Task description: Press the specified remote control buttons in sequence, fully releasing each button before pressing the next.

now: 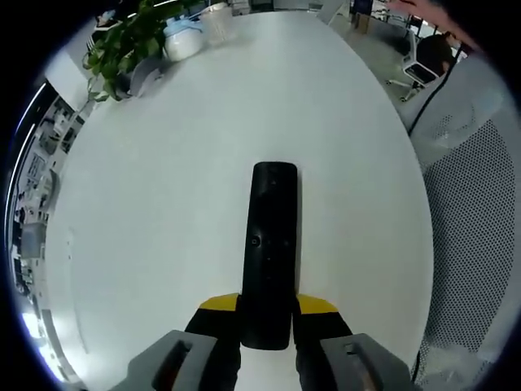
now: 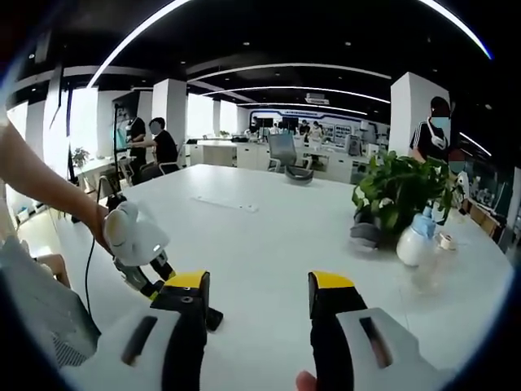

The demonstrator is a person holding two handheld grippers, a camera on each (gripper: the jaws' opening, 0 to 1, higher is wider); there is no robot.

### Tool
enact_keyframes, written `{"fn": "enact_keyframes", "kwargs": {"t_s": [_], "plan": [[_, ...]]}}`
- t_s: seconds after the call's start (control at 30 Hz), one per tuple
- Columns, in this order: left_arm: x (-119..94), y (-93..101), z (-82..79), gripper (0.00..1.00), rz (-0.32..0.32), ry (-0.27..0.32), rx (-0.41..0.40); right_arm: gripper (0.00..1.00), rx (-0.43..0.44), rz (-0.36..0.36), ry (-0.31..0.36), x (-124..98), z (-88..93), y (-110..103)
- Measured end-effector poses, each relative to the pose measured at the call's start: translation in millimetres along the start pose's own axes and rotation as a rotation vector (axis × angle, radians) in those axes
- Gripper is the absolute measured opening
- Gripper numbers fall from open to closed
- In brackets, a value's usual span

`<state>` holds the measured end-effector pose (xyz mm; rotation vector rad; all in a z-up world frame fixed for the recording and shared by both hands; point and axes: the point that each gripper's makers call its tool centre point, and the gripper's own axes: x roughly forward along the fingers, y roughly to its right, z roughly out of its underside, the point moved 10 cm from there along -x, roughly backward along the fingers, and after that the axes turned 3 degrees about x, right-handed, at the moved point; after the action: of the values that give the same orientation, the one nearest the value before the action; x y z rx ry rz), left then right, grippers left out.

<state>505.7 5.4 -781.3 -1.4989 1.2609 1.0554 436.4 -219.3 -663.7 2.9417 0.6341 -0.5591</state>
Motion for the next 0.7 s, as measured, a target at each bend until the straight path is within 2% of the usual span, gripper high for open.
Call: {"fn": "enact_keyframes", "kwargs": {"t_s": [0.27, 0.7], "plan": [[-1, 7.6, -1.7, 0.23, 0.004, -0.017, 0.042, 0.49, -0.004, -0.015, -0.007, 1, 0.8, -3], [-4, 22.7, 1.1, 0.23, 0.023, 0.003, 0.048, 0.47, -0.013, -0.035, -0.021, 2, 2.4, -7]]}}
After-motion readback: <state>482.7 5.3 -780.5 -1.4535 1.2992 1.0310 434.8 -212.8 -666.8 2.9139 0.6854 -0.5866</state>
